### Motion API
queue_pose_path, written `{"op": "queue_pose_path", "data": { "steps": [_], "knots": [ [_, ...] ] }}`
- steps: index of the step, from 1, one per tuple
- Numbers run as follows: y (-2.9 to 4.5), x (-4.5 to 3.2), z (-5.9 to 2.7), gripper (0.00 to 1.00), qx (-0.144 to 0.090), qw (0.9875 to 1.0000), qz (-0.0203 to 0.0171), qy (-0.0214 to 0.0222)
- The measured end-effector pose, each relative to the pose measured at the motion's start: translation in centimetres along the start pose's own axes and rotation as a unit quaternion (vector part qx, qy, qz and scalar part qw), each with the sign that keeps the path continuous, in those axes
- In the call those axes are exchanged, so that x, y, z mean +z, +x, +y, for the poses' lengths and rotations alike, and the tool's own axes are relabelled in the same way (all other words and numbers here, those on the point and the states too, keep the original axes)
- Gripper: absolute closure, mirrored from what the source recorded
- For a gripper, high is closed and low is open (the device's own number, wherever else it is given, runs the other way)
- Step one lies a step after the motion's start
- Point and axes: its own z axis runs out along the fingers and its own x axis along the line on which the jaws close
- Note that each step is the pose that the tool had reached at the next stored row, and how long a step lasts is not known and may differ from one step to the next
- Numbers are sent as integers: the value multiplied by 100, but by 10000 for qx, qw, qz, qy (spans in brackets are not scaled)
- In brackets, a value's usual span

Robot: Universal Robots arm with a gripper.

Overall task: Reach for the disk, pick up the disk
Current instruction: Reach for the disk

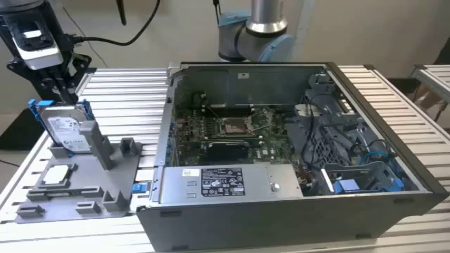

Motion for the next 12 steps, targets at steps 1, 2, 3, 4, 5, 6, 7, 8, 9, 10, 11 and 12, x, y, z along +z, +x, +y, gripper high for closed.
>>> {"op": "queue_pose_path", "data": {
  "steps": [1, 2, 3, 4, 5, 6, 7, 8, 9, 10, 11, 12],
  "knots": [
    [0, 0, 0, 100, 0, 10000, 0, 0],
    [0, 0, 0, 100, 0, 10000, 0, 0],
    [0, 0, 0, 100, 0, 10000, 0, 0],
    [0, 0, 0, 100, 0, 10000, 0, 0],
    [0, 0, 0, 100, 0, 10000, 0, 0],
    [0, 0, 0, 100, 0, 10000, 0, 0],
    [0, 0, 0, 100, 0, 10000, 0, 0],
    [0, 0, 0, 100, 0, 10000, 0, 0],
    [0, 0, 0, 100, 0, 10000, 0, 0],
    [0, 0, 0, 100, 0, 10000, 0, 0],
    [0, 0, 0, 100, 0, 10000, 0, 0],
    [0, 0, 0, 100, 0, 10000, 0, 0]
  ]
}}
